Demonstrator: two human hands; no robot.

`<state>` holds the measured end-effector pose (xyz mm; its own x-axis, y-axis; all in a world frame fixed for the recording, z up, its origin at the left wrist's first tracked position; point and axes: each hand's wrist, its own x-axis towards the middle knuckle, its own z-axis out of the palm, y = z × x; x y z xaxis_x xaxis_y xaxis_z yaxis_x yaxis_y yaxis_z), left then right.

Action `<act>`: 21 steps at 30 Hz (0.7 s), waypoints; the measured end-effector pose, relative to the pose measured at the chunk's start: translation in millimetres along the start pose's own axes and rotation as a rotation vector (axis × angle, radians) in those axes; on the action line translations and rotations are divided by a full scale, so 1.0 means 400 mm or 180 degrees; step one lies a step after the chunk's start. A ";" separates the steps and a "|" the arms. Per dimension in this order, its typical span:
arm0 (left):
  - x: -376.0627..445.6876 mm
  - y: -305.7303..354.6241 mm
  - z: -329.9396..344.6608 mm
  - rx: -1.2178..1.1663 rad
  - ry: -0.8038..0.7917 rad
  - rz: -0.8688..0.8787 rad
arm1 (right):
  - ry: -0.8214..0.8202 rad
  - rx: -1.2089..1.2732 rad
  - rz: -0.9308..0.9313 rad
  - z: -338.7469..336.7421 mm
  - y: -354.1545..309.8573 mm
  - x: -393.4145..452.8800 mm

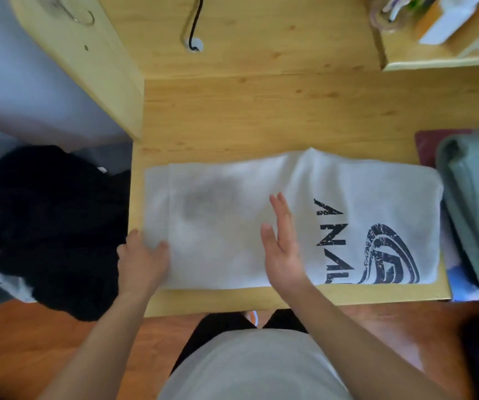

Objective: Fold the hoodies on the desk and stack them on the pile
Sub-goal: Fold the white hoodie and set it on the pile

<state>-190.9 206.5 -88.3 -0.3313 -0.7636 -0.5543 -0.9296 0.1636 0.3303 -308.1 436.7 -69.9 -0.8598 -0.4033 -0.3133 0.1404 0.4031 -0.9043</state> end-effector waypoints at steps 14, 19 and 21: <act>0.017 0.036 -0.215 -0.1952 -0.0330 0.0028 | -0.0312 0.0044 0.0514 0.107 0.013 -0.007; -0.080 0.097 -0.229 -0.2332 -0.1037 0.0261 | -0.0480 -0.0427 0.0561 0.129 0.003 -0.004; -0.122 0.134 -0.222 -0.2530 -0.1269 0.0378 | -0.0633 -0.0546 0.0538 0.136 -0.010 0.007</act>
<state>-210.1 197.1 24.4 -0.5874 -0.4712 -0.6580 -0.5484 -0.3661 0.7518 -284.1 389.3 -83.0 -0.7160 -0.4647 -0.5209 0.1738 0.6040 -0.7778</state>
